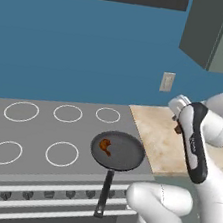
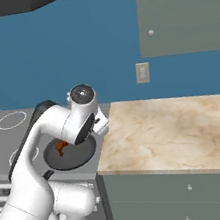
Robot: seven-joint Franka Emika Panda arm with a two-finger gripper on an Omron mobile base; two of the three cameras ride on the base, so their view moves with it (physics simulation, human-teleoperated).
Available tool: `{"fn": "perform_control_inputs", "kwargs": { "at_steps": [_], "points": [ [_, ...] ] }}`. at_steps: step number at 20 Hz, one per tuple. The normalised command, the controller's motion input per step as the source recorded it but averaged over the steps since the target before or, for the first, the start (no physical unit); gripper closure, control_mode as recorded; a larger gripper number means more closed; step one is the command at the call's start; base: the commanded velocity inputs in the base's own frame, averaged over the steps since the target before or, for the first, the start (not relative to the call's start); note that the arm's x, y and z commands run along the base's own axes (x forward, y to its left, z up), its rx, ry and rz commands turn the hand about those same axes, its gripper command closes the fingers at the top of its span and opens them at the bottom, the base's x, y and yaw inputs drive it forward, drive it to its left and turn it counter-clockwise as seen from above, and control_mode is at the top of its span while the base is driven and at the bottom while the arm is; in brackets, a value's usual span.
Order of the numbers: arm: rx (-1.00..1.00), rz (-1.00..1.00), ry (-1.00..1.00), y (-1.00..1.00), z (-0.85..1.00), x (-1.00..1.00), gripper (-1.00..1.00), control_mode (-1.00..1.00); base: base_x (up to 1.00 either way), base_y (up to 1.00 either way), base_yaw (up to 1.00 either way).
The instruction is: Take the chicken drumsticks from the pan and place one on each plate on the dining counter.
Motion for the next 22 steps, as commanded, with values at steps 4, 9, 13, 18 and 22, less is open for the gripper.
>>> {"fn": "perform_control_inputs", "kwargs": {
  "at_steps": [4,9,13,18,22],
  "points": [
    [0.11,-0.12,0.00,-0.20,0.35,-0.84,1.00,-1.00,0.00,0.00,0.00],
    [0.10,-0.13,0.00,-0.25,0.10,-0.76,1.00,-1.00,0.00,0.00,0.00],
    [0.03,-0.09,0.00,-0.10,0.01,-0.40,1.00,1.00,-0.41,-0.12,-0.13],
    [0.00,0.00,0.00,0.00,0.00,0.00,1.00,1.00,-0.58,-0.03,-0.47],
    [0.00,0.00,0.00,0.00,0.00,0.00,1.00,1.00,-0.32,-0.01,-0.58]
  ]
}}
